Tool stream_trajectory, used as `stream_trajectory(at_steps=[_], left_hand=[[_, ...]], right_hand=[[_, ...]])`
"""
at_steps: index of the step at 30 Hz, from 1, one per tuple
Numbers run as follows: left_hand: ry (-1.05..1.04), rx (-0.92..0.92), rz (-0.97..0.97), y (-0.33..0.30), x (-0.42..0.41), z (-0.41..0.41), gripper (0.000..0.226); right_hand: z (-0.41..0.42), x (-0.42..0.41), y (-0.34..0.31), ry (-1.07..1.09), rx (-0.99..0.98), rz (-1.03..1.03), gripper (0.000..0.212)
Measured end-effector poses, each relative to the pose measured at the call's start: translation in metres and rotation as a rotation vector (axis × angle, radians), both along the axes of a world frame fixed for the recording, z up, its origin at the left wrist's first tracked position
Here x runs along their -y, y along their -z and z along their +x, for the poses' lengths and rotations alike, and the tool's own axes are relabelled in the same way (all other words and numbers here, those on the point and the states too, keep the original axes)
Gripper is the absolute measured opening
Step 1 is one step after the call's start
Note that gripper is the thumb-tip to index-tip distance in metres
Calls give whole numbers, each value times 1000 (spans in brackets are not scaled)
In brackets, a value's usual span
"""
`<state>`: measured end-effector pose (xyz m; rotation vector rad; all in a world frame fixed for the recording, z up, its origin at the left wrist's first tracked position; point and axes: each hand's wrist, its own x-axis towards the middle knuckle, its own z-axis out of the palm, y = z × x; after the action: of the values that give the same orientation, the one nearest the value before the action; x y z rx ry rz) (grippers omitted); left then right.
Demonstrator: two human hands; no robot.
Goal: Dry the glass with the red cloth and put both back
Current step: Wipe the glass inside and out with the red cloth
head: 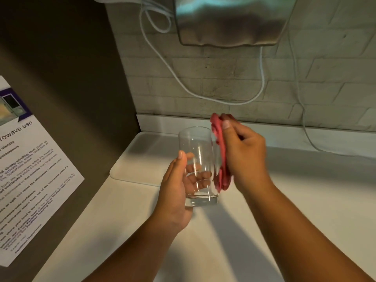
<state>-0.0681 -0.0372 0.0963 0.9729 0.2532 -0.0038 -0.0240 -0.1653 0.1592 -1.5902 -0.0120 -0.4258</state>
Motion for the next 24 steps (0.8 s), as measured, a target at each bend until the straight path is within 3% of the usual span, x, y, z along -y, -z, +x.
stream_trajectory(at_steps=[3,9,20,24], left_hand=[[40,-40,-157,0,-15,5,56],[205,-48,-448,7,-10,6,54],[307,-71,-298,13,-5,6,66],[215,-60,-251,9,-1,3,82]], right_hand=[[-9,26,-10,-76,-119,300,29],[-27,31,-12,-102,-81,199,28],[-52,28,-3,-86,-79,75,44],[-62,21,4,-41,49,48,27]])
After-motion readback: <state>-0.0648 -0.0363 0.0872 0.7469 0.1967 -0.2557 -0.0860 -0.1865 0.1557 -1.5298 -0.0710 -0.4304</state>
